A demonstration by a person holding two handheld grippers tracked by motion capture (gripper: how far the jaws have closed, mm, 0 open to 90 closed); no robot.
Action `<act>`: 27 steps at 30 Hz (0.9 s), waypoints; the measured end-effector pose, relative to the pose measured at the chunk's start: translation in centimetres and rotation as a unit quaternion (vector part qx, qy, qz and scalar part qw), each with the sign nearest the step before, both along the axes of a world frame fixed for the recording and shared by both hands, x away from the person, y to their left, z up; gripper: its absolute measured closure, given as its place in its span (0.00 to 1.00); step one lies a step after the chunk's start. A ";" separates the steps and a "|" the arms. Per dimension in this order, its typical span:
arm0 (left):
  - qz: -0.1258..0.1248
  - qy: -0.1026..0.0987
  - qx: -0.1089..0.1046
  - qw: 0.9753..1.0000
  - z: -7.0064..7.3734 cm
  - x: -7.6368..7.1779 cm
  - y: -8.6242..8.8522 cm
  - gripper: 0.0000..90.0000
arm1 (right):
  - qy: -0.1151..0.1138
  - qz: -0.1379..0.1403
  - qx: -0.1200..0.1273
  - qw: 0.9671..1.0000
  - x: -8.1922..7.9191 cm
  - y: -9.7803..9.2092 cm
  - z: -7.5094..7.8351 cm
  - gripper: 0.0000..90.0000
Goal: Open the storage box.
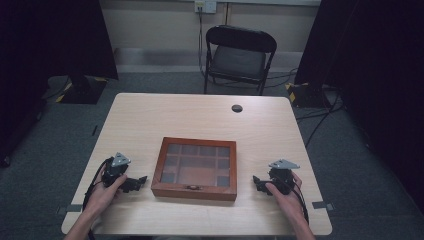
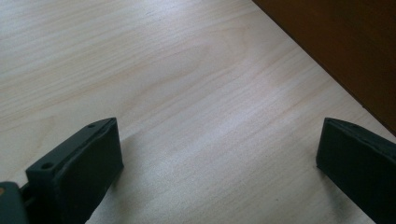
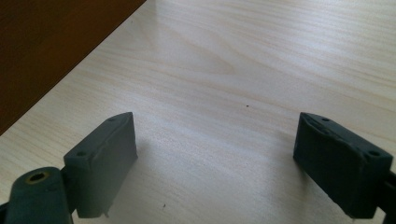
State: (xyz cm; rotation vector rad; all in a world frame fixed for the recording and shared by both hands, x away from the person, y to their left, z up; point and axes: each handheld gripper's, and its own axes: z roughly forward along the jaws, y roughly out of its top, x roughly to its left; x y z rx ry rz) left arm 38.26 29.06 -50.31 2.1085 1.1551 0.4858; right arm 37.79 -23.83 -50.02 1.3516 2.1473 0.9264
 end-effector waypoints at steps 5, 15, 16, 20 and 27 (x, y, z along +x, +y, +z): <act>0.000 0.000 0.000 1.000 0.0 0.0 0.0 0.00 | 0.000 0.001 0.000 1.000 0.0 0.0 0.0 0.14; 0.000 0.000 0.000 1.000 0.0 0.0 0.0 0.00 | 0.007 0.008 -0.008 1.000 -0.1 -0.1 0.4 0.20; 0.000 0.000 0.000 1.000 0.0 0.0 0.0 0.00 | 0.006 0.006 -0.008 1.000 -0.2 -0.1 0.5 0.20; 0.000 0.000 0.000 1.000 0.0 0.0 0.0 0.00 | 0.010 0.013 0.000 1.000 -0.2 -0.1 0.9 0.21; 0.000 0.000 -0.001 1.000 0.0 0.0 0.0 0.00 | 0.014 0.027 0.025 0.999 -0.3 0.0 2.2 0.26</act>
